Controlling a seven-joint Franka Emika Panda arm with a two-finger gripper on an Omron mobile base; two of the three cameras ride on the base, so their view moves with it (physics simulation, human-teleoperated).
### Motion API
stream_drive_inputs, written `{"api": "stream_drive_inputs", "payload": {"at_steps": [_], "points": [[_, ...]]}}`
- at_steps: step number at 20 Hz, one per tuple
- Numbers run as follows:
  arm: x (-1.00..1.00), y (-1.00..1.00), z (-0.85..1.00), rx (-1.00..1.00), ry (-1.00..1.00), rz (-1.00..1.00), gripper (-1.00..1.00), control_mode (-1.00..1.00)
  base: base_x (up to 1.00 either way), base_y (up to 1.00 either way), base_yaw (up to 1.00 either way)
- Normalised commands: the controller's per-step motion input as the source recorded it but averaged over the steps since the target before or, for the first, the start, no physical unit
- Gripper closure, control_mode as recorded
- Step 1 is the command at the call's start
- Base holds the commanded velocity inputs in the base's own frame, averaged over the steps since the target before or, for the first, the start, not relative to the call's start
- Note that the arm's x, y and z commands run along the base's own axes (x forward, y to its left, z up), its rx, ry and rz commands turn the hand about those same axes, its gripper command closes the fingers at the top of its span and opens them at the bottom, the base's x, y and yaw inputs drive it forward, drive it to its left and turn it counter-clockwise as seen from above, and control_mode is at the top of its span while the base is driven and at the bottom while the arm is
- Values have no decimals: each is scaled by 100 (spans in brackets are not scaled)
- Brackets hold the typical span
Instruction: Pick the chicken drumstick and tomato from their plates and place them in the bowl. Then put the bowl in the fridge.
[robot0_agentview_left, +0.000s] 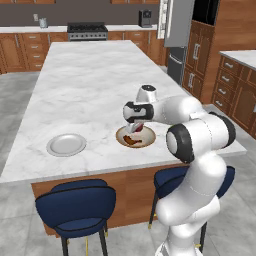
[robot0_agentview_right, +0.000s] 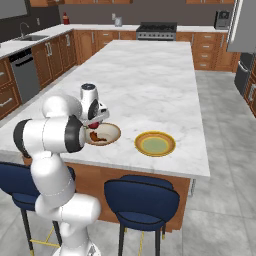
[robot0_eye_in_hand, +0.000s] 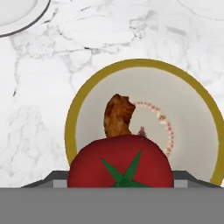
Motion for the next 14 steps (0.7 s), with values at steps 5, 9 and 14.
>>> {"api": "stream_drive_inputs", "payload": {"at_steps": [5,9,14], "points": [[37,-33,-43,-1,2,-5,100,-100,0,0,0],[40,-10,-58,0,1,-4,100,-100,0,0,0],[29,-13,-38,0,0,-3,100,-100,0,0,0]]}}
